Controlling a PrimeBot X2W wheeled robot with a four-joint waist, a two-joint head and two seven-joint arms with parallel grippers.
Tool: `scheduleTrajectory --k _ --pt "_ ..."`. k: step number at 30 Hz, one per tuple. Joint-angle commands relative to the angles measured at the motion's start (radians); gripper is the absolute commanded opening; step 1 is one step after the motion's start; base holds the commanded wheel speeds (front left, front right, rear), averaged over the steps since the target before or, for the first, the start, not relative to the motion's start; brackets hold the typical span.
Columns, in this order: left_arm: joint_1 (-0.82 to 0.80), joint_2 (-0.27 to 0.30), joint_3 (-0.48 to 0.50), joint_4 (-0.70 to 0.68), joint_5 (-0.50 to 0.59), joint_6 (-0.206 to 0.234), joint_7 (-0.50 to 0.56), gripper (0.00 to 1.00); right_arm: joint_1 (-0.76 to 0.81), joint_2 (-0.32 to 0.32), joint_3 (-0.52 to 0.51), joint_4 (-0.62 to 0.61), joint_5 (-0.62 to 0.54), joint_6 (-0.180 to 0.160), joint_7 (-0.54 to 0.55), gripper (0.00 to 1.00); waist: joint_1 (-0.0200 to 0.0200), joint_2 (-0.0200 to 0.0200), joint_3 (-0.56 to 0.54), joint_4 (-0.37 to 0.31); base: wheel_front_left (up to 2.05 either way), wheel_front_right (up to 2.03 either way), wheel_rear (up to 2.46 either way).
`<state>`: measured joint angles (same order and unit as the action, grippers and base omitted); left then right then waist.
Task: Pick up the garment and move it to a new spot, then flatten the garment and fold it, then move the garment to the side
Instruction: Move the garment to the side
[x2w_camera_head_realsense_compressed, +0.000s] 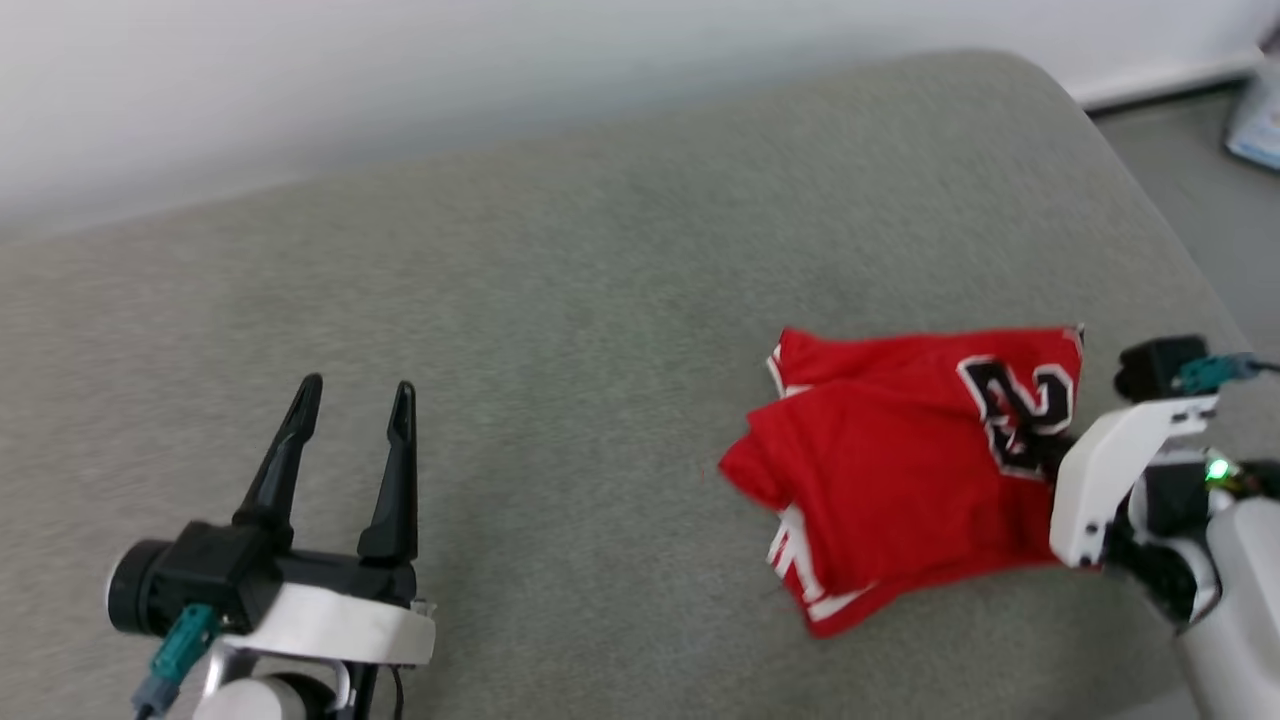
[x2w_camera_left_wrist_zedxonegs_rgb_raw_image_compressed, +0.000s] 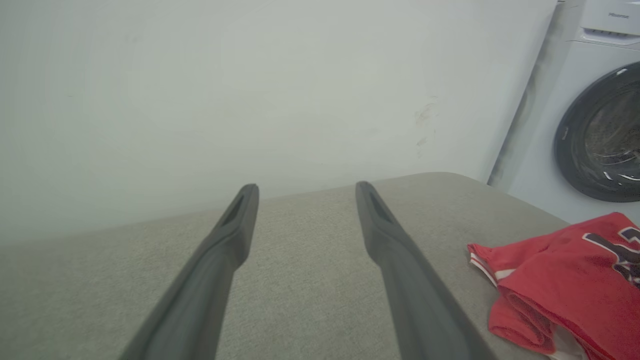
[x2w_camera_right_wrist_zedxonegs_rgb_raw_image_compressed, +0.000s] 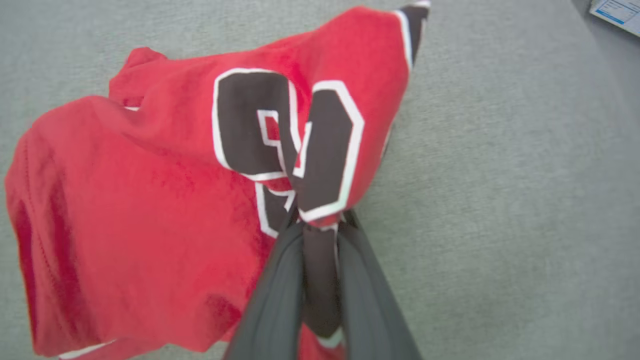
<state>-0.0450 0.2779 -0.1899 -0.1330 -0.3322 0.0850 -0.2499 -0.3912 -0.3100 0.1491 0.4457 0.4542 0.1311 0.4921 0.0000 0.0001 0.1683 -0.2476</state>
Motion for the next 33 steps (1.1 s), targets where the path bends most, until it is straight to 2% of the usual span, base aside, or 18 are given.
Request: scheduleTrajectory --k 1,5,9,15,23,25,26,31,33 --pt "-0.026 0.016 0.000 -0.012 0.006 -0.008 0.005 1.00 -0.059 0.009 -0.014 0.026 -0.019 -0.001 -0.032 0.00 0.0000 -0.0001 0.103 -0.098 0.00 0.00 0.00" --pt "-0.074 0.045 -0.003 -0.038 0.018 -0.024 0.027 1.00 -0.162 -0.009 -0.062 0.095 -0.075 -0.001 -0.115 0.00 0.0000 -0.0001 0.187 -0.137 0.00 0.00 0.00" --pt "-0.130 0.076 -0.013 -0.074 0.035 -0.044 0.057 1.00 -0.262 -0.036 -0.130 0.176 -0.152 -0.001 -0.190 0.00 0.0000 -0.0001 0.268 -0.146 0.00 0.00 0.00" --pt "-0.194 0.116 -0.012 -0.113 0.048 -0.068 0.087 1.00 -0.383 -0.071 -0.273 0.261 -0.268 -0.001 -0.286 0.00 0.0000 -0.0001 0.360 -0.130 0.00 0.00 0.00" --pt "-0.236 0.132 -0.020 -0.146 0.054 -0.080 0.094 1.00 -0.471 -0.053 -0.414 0.345 -0.379 -0.001 -0.373 0.01 0.0000 -0.0001 0.438 -0.085 0.00 0.00 0.00" --pt "-0.245 0.131 -0.024 -0.146 0.054 -0.083 0.091 1.00 -0.475 -0.045 -0.438 0.373 -0.404 -0.001 -0.394 0.47 0.0000 -0.0001 0.448 -0.075 0.00 0.00 0.00" --pt "-0.249 0.129 -0.027 -0.145 0.054 -0.082 0.089 1.00 -0.480 -0.043 -0.450 0.384 -0.416 -0.001 -0.409 1.00 0.0000 -0.0001 0.450 -0.070 0.00 0.00 0.00" --pt "-0.256 0.119 -0.036 -0.119 0.046 -0.082 0.079 1.00 -0.483 -0.045 -0.523 0.425 -0.505 -0.001 -0.492 1.00 0.0000 -0.0001 0.434 -0.052 0.00 0.00 0.00" --pt "-0.251 0.112 -0.039 -0.105 0.041 -0.079 0.071 1.00 -0.490 -0.027 -0.549 0.432 -0.517 -0.001 -0.520 1.00 0.0000 -0.0001 0.414 -0.047 0.00 0.00 0.00"
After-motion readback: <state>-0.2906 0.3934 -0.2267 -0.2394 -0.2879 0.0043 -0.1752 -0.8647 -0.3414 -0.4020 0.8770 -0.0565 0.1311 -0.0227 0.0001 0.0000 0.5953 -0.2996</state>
